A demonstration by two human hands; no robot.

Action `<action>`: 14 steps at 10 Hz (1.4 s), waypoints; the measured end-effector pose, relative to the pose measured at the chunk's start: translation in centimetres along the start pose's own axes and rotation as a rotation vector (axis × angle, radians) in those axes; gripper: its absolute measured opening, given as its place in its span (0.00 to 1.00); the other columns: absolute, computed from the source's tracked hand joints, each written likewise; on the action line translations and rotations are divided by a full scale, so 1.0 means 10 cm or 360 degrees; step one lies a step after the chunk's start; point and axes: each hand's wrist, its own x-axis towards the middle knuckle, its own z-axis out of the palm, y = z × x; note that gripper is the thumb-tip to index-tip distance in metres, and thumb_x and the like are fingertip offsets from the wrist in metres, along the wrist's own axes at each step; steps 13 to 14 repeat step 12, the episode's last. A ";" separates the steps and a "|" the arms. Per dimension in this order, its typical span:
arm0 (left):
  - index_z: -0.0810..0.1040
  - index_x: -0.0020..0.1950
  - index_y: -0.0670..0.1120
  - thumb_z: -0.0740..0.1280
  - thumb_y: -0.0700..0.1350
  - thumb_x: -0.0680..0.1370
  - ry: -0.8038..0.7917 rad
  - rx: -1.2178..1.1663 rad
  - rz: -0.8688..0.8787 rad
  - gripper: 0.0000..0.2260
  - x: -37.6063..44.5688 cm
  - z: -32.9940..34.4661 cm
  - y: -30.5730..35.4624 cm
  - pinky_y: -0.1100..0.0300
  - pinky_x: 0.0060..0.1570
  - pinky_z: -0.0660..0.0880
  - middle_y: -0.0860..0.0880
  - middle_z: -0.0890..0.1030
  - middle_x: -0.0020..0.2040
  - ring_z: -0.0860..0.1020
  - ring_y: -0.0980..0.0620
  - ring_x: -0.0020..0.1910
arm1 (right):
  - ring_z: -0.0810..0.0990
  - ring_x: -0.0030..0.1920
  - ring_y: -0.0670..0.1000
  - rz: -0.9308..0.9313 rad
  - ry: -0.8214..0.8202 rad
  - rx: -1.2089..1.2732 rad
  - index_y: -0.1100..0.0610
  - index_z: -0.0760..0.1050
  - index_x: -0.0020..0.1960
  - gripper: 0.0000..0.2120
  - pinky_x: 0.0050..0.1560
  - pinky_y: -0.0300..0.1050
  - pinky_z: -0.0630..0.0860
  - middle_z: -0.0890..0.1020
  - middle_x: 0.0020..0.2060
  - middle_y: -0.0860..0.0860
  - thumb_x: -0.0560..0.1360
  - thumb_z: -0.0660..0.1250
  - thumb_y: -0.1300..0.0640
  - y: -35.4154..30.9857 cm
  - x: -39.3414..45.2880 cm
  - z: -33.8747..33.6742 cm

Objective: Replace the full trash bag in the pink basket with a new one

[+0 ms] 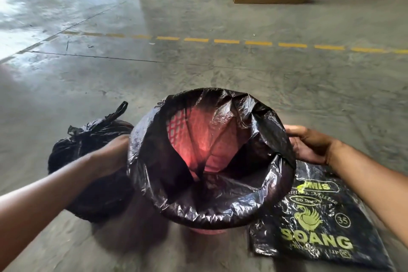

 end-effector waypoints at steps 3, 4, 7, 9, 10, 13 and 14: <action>0.86 0.52 0.48 0.70 0.53 0.78 0.0370 0.0405 0.0269 0.11 -0.19 0.18 0.08 0.52 0.55 0.78 0.46 0.85 0.55 0.82 0.46 0.52 | 0.75 0.32 0.51 0.0011 0.0837 -0.0346 0.62 0.76 0.51 0.18 0.35 0.40 0.70 0.79 0.35 0.56 0.78 0.67 0.45 0.11 -0.18 0.40; 0.79 0.63 0.35 0.56 0.59 0.85 0.0535 0.0320 0.0186 0.28 -0.14 -0.07 0.40 0.56 0.40 0.74 0.43 0.81 0.47 0.79 0.48 0.39 | 0.80 0.36 0.54 -0.0186 0.0946 -0.0474 0.58 0.76 0.56 0.23 0.42 0.47 0.74 0.81 0.48 0.61 0.79 0.61 0.38 -0.22 -0.40 0.42; 0.79 0.59 0.54 0.79 0.58 0.67 0.0214 0.0457 0.0113 0.23 -0.71 0.05 0.62 0.54 0.35 0.80 0.46 0.80 0.46 0.78 0.50 0.34 | 0.86 0.43 0.58 -0.0184 0.0791 -0.1179 0.50 0.72 0.60 0.42 0.47 0.55 0.81 0.84 0.49 0.53 0.60 0.63 0.20 -0.33 -0.89 0.96; 0.82 0.62 0.55 0.72 0.46 0.65 0.0507 0.0511 0.0333 0.24 -0.82 0.11 0.45 0.47 0.55 0.82 0.47 0.87 0.42 0.85 0.48 0.40 | 0.81 0.40 0.57 -0.0456 0.0995 -0.1311 0.52 0.74 0.54 0.11 0.48 0.60 0.79 0.83 0.39 0.50 0.76 0.64 0.47 -0.01 -0.65 1.12; 0.82 0.64 0.56 0.74 0.46 0.65 0.0537 0.0474 0.0398 0.26 -0.81 -0.02 0.40 0.47 0.57 0.82 0.46 0.87 0.45 0.86 0.46 0.47 | 0.84 0.46 0.60 -0.0443 0.0933 -0.1285 0.54 0.74 0.60 0.16 0.50 0.55 0.80 0.85 0.46 0.54 0.77 0.65 0.46 -0.02 -0.56 1.21; 0.76 0.69 0.57 0.74 0.62 0.71 0.0594 0.0533 0.0574 0.28 -1.02 -0.12 0.36 0.52 0.49 0.82 0.49 0.84 0.54 0.84 0.52 0.48 | 0.84 0.55 0.54 -0.0221 0.0856 -0.1360 0.45 0.65 0.73 0.35 0.61 0.56 0.78 0.80 0.61 0.50 0.72 0.63 0.30 -0.23 -0.84 1.21; 0.76 0.69 0.57 0.74 0.62 0.71 0.0594 0.0533 0.0574 0.28 -1.02 -0.12 0.36 0.52 0.49 0.82 0.49 0.84 0.54 0.84 0.52 0.48 | 0.84 0.55 0.54 -0.0221 0.0856 -0.1360 0.45 0.65 0.73 0.35 0.61 0.56 0.78 0.80 0.61 0.50 0.72 0.63 0.30 -0.23 -0.84 1.21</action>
